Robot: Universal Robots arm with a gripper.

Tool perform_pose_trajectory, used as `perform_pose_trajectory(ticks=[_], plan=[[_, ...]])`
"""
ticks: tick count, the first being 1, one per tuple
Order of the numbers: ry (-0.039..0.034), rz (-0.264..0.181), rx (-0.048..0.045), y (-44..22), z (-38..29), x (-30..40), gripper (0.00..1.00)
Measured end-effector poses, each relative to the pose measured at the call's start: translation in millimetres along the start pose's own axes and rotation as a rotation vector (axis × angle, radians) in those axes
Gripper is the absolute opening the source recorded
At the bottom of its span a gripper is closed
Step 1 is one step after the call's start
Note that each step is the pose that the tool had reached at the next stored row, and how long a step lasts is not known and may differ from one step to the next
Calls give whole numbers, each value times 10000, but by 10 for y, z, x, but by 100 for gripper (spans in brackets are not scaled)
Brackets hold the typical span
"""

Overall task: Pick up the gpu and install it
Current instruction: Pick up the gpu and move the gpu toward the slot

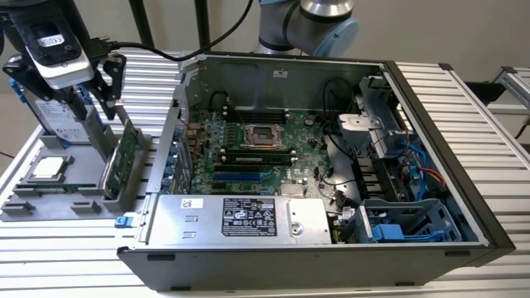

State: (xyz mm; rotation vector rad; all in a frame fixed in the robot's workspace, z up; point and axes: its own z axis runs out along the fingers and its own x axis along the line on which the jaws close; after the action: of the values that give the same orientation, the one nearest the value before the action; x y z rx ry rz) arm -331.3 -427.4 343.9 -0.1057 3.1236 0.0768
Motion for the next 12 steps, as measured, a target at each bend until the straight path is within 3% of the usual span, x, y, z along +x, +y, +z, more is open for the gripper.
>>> perform_pose_trajectory(ticks=[12], plan=[[7,-166,-3,-35,58,3,100]])
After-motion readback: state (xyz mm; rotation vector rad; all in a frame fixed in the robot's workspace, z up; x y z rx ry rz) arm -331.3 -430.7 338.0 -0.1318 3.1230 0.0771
